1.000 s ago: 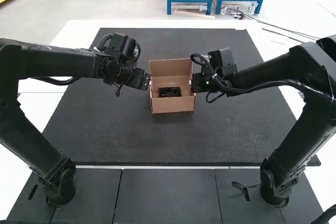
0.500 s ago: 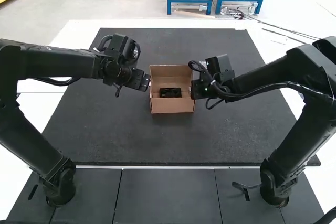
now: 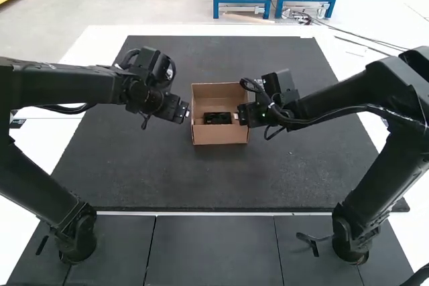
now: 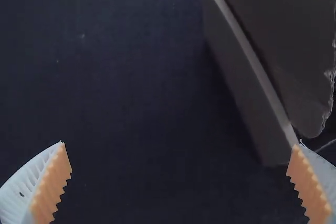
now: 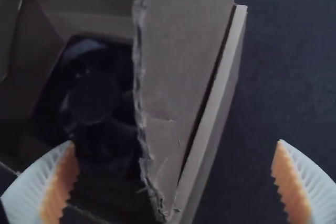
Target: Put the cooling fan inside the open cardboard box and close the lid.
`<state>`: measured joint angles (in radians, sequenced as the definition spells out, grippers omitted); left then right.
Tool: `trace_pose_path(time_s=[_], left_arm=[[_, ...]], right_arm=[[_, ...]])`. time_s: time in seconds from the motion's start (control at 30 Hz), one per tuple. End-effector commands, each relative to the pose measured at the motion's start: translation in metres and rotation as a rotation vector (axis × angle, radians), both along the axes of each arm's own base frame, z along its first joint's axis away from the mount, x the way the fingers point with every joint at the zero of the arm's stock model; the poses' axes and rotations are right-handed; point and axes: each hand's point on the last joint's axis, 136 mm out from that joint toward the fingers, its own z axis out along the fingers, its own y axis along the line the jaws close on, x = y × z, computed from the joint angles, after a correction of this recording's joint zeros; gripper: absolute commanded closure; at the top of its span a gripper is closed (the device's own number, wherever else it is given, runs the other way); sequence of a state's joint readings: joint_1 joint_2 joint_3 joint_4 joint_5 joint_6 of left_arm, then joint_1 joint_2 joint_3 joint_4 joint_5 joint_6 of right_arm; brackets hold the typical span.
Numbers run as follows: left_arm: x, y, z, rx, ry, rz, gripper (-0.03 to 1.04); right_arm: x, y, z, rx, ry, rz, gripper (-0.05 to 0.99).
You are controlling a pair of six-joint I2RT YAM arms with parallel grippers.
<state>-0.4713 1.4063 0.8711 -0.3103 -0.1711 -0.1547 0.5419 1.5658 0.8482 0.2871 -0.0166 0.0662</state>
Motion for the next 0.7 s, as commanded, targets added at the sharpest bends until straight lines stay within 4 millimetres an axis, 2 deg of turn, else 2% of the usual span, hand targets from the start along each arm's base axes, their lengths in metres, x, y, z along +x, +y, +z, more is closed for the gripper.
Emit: trace_pose_path(time_s=[0.0,0.1,0.37,0.53,0.67], left_arm=[[0.005,-0.004,0.018,-0.030,-0.047,-0.006,0.04],[0.011,-0.002,0.026,-0.039,-0.068,0.008,0.04],[0.044,0.022,0.060,-0.047,-0.167,0.111,0.04],[0.065,0.026,0.084,-0.054,-0.216,0.149,0.04],[0.080,0.020,0.098,-0.063,-0.234,0.147,0.04]], right_arm=[[0.009,0.008,0.027,0.024,-0.053,0.007,0.03],[0.005,0.011,0.036,0.038,-0.028,0.023,0.03],[-0.013,0.007,0.091,0.043,-0.045,0.072,0.03],[-0.029,-0.001,0.121,-0.007,-0.065,0.118,0.03],[-0.044,-0.007,0.124,-0.070,-0.019,0.159,0.03]])
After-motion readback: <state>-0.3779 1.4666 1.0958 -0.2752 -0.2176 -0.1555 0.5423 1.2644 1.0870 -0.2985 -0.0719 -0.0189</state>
